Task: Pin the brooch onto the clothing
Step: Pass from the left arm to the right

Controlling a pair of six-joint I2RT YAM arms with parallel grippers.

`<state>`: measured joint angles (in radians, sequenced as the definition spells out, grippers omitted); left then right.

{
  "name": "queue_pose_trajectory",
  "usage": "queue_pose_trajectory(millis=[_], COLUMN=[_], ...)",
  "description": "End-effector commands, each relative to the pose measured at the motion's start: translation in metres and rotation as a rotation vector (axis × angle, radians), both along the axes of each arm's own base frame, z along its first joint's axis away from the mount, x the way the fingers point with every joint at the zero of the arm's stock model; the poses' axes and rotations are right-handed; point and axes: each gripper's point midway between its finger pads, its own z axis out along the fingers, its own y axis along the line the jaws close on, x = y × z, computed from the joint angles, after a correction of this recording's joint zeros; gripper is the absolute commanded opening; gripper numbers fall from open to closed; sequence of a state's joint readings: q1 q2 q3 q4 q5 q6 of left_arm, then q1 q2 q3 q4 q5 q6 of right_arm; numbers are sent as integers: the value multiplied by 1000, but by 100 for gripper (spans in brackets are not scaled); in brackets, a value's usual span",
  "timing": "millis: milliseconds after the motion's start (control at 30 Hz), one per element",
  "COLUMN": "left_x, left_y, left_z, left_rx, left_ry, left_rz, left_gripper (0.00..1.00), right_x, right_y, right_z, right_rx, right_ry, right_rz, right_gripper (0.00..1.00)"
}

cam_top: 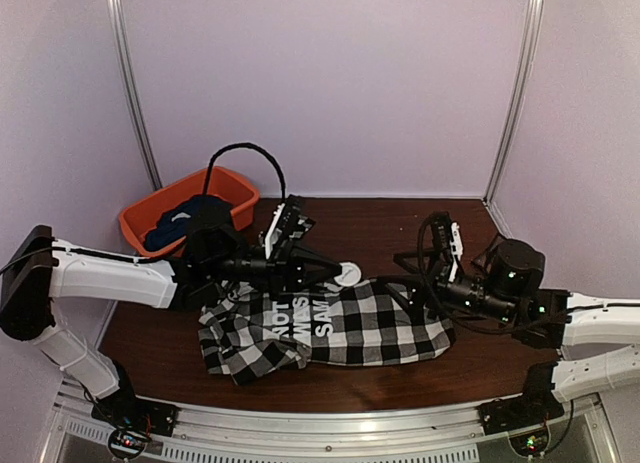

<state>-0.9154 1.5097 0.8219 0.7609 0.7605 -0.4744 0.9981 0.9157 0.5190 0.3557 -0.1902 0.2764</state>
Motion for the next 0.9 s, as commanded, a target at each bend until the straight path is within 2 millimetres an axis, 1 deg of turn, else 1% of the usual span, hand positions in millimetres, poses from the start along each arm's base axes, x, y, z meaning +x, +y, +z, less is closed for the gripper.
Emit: queue_pose_trajectory(millis=[0, 167, 300, 433, 567, 633, 767, 867], left_x=[0, -2, -3, -3, -2, 0, -2, 7], left_y=[9, 10, 11, 13, 15, 16, 16, 19], left_z=[17, 22, 24, 28, 31, 30, 32, 31], left_rx=[-56, -66, -68, -80, -87, -87, -99, -95], left_ry=[-35, -42, -43, -50, -53, -50, -40, -36], left_rz=[15, 12, 7, 23, 21, 38, 19, 54], left_gripper=[0, 0, 0, 0, 0, 0, 0, 0], right_x=[10, 13, 13, 13, 22, 25, 26, 29], right_y=[-22, -37, -38, -39, -42, -41, -33, -33], right_z=[6, -4, -15, -11, -9, -12, -14, -6], right_rx=[89, 119, 80, 57, 14, 2, -11, -14], right_ry=[12, 32, 46, 16, -5, 4, 10, -3], right_rz=[-120, -181, -187, -187, -245, -253, -232, -243], right_gripper=[82, 82, 82, 82, 83, 82, 83, 83])
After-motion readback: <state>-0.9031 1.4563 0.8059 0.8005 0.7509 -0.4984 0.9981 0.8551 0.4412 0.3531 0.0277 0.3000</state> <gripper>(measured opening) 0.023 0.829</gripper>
